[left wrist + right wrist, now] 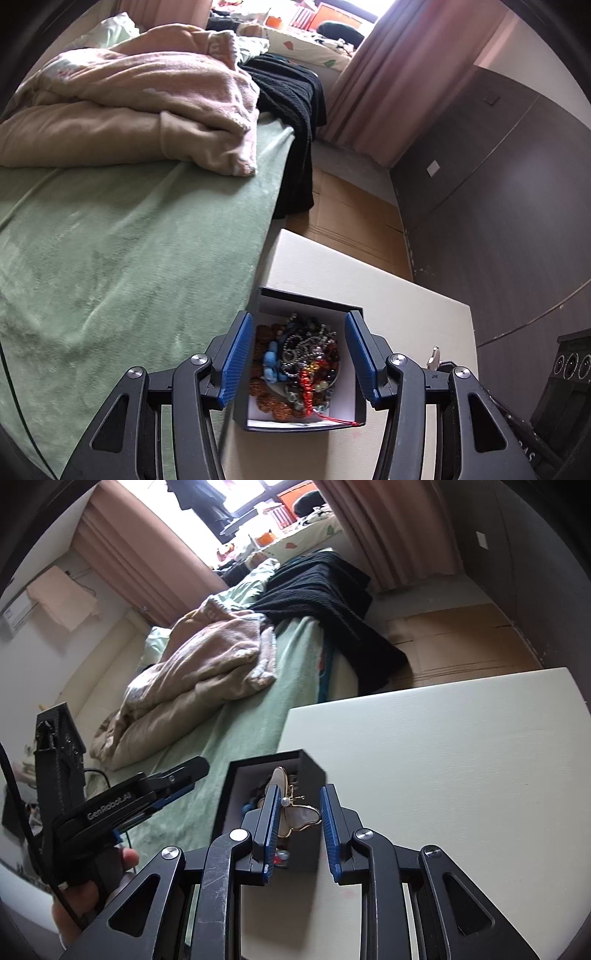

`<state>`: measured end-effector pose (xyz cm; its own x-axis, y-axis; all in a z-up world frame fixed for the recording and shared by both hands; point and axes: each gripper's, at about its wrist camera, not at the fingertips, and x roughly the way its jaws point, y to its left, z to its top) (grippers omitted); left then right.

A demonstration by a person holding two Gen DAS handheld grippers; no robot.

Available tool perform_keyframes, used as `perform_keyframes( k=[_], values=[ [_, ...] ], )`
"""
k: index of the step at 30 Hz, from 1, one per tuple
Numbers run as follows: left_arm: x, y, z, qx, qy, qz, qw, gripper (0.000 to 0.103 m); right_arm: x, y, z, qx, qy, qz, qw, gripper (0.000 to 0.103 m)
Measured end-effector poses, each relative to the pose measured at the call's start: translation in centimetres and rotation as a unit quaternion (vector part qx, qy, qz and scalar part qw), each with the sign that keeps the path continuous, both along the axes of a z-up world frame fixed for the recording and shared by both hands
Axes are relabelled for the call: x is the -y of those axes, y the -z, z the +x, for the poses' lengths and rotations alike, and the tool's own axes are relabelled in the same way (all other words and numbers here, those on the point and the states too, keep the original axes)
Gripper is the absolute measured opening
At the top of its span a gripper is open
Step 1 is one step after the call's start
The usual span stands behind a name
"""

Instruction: Organize jewelry

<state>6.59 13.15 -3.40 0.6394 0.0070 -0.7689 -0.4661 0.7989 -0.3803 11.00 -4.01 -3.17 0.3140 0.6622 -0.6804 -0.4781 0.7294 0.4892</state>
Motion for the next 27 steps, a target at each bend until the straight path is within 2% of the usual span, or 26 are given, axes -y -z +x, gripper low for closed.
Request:
perform_keyframes(
  k=[6, 7, 9, 13, 17, 20, 24, 27],
  values=[
    [-0.6, -0.3, -0.6, -0.002, -0.004, 0.007, 1.0, 0.053, -2.4, 0.4, -0.7, -0.008, -0.023, 0.027, 0.999, 0.024],
    [-0.7, -0.3, -0.7, -0.002, -0.005, 0.007, 1.0, 0.053, -2.8, 0.8, -0.7, -0.016, -0.025, 0.023, 0.999, 0.027],
    [-0.7, -0.4, -0.9, -0.002, -0.003, 0.01, 0.9999, 0.053, -2.9, 1.5, -0.5, -0.035, -0.023, 0.009, 0.999, 0.044],
    [-0.1, -0.8, -1.3, 0.004, -0.008, 0.024, 0.9997, 0.053, -0.9, 1.5, -0.2, -0.04, 0.005, 0.004, 0.999, 0.051],
    [1.1, -1.4, -1.5, 0.019, -0.001, 0.022, 0.9996, 0.069, 2.6, 0.1, -0.6, -0.033, 0.048, 0.016, 0.998, 0.058],
    [2.4, -2.2, -1.5, 0.027, 0.01, 0.024, 0.9993, 0.076, 5.4, -1.0, -1.7, -0.018, 0.087, 0.016, 0.996, 0.073],
    [4.5, -3.2, -1.9, 0.048, 0.023, 0.042, 0.9977, 0.088, 7.5, -3.0, -2.7, 0.01, 0.105, -0.004, 0.994, 0.075],
    [5.4, -3.4, -2.1, 0.053, 0.027, 0.053, 0.9968, 0.088, 9.3, -4.0, -3.7, 0.033, 0.126, -0.005, 0.992, 0.083]
  ],
)
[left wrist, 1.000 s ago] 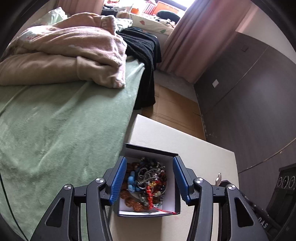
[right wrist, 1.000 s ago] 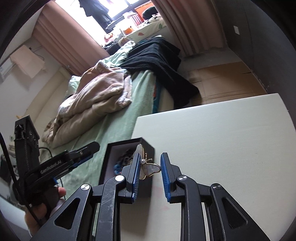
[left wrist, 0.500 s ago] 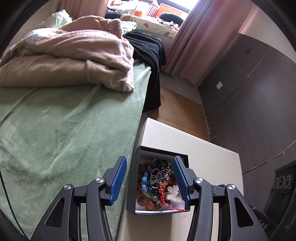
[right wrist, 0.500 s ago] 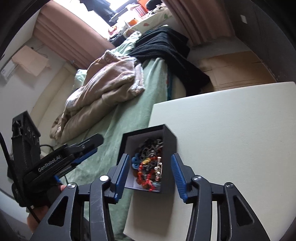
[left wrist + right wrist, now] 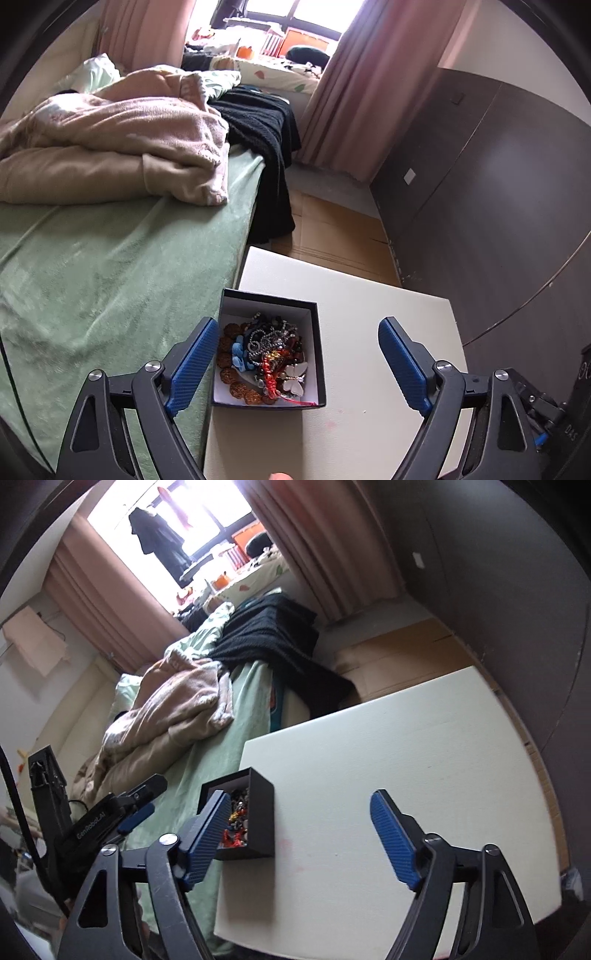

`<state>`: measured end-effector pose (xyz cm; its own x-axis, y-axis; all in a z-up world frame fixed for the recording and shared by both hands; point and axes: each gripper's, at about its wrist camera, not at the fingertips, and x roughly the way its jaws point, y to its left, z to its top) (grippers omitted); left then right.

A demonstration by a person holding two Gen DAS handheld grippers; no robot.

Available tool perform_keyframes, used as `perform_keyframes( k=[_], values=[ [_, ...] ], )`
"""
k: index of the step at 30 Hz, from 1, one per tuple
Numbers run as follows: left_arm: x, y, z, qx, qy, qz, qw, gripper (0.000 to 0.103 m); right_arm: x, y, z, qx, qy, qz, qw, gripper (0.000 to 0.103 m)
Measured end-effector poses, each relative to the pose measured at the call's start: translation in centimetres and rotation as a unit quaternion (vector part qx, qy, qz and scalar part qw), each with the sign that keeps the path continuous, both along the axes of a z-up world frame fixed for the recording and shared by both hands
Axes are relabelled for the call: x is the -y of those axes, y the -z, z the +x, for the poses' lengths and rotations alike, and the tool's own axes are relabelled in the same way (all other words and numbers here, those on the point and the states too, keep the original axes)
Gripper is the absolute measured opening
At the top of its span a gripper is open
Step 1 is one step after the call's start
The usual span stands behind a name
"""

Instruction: Organize jewelry

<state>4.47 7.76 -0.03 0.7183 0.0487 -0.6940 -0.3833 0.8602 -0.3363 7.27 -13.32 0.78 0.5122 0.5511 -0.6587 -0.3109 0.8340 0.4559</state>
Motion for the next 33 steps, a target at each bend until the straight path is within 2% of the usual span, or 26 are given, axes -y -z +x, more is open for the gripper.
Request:
perform_keyframes(
  k=[2, 8, 12, 16, 20, 33],
  values=[
    [0.5, -0.1, -0.5, 0.009, 0.004, -0.008, 0.9999, 0.09, 0.9, 0.1, -0.3, -0.001, 0.01, 0.001, 1.0, 0.084],
    [3.2, 0.2, -1.9, 0.016, 0.022, 0.005, 0.9996, 0.097, 2.7, 0.1, -1.6, 0.001, 0.033, -0.026, 0.999, 0.084],
    [5.0, 0.1, -2.7, 0.022, 0.038, 0.023, 0.9988, 0.102, 3.5, 0.4, -3.0, 0.002, 0.052, -0.053, 0.997, 0.092],
    [6.5, -0.3, -3.4, 0.023, 0.05, 0.052, 0.9972, 0.102, 4.5, 1.3, -3.9, -0.022, 0.068, -0.063, 0.995, 0.094],
    [7.2, -0.9, -4.3, 0.035, 0.061, 0.06, 0.9957, 0.102, 4.8, 0.9, -4.5, -0.009, 0.079, -0.084, 0.993, 0.103],
    [8.9, -2.2, -5.0, 0.052, 0.076, 0.093, 0.9914, 0.102, 5.3, 0.2, -5.2, 0.014, 0.07, -0.1, 0.992, 0.103]
  ],
)
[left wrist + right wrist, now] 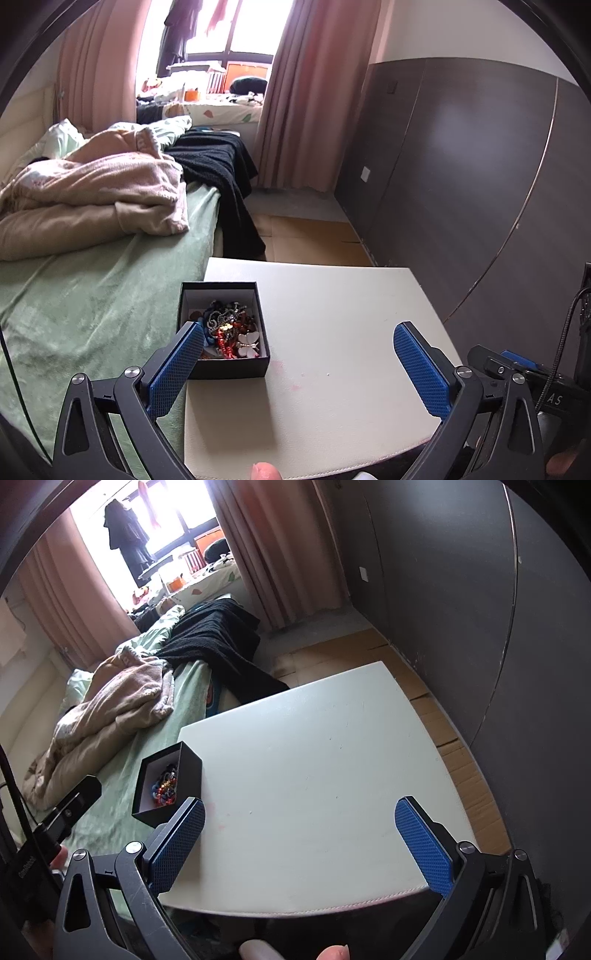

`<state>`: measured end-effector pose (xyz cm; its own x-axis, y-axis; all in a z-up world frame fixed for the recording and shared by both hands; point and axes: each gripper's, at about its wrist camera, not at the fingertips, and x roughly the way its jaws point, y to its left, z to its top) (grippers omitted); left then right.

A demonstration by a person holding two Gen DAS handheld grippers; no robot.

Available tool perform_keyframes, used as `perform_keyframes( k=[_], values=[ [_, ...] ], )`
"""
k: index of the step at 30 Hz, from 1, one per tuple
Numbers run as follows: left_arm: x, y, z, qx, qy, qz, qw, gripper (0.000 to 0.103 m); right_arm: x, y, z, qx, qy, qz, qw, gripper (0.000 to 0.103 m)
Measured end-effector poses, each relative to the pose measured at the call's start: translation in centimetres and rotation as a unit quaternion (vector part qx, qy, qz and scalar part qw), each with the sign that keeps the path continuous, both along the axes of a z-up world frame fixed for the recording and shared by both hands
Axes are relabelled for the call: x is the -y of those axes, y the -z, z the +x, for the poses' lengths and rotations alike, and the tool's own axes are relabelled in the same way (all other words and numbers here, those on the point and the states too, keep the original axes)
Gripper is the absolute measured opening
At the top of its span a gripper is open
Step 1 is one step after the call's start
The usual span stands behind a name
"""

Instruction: Organize jewelry

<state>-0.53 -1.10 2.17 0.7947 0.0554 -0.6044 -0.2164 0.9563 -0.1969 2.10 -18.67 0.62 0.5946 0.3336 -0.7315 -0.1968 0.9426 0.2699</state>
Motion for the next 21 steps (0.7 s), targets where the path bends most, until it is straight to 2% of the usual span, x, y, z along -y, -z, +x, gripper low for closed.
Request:
perform_keyframes(
  k=[7, 12, 21],
  values=[
    [0.0, -0.5, -0.4, 0.013, -0.004, -0.01, 0.9999, 0.102, 0.1, -0.5, -0.3, 0.005, -0.009, 0.001, 1.0, 0.103],
    [0.5, -0.6, -0.3, 0.012, -0.008, 0.005, 0.9999, 0.102, 0.1, -1.0, -0.6, 0.024, 0.007, -0.028, 0.999, 0.103],
    [1.0, -0.7, -0.4, 0.014, -0.011, 0.008, 0.9998, 0.102, 1.1, -1.1, -0.5, 0.03, 0.018, -0.024, 0.999, 0.103]
  ],
)
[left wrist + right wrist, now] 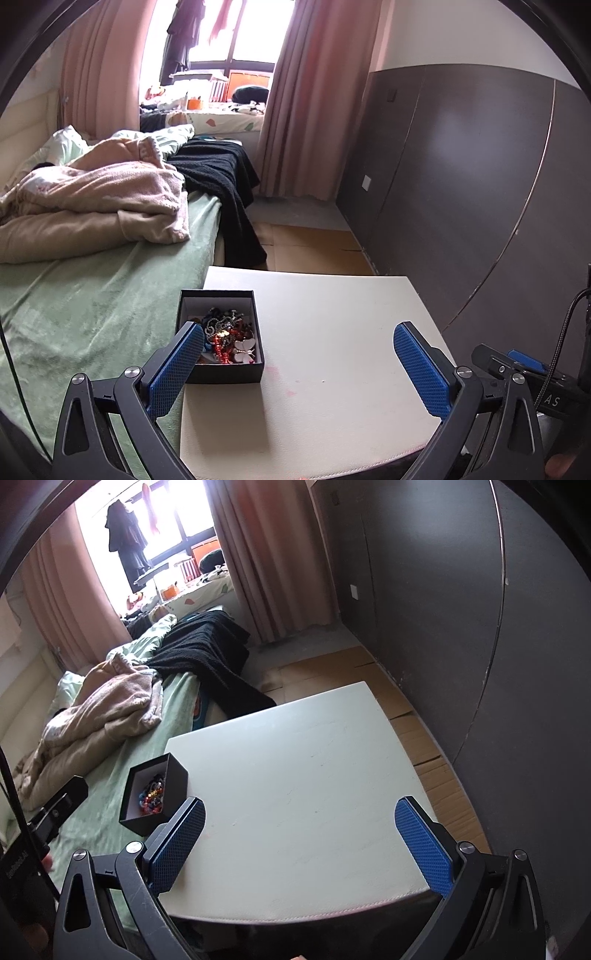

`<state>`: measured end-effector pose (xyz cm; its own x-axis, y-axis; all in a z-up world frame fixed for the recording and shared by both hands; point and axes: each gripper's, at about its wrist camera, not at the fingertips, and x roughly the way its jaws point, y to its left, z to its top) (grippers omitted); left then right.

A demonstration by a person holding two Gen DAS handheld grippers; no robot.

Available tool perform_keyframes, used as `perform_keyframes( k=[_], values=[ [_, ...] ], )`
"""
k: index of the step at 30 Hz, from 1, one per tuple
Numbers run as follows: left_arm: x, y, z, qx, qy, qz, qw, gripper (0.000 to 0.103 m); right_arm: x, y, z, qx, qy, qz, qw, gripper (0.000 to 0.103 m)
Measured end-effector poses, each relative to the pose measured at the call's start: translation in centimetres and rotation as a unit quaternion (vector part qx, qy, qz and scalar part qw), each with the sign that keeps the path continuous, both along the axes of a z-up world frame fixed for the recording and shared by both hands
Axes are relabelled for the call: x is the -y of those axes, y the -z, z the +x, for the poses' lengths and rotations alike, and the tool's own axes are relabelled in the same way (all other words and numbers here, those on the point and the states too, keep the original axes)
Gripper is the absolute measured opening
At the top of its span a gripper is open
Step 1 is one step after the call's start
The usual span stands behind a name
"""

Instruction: Organize jewelry

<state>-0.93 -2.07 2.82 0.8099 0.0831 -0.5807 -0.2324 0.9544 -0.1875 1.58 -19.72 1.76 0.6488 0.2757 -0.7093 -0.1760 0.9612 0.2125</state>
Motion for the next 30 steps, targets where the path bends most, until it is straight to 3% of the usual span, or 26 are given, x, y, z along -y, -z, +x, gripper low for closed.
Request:
perform_keyframes(
  k=[30],
  values=[
    [0.22, -0.05, 0.16, -0.001, -0.001, 0.006, 1.0, 0.102, -0.5, 0.2, -0.26, -0.007, -0.007, -0.006, 1.0, 0.103]
  ],
)
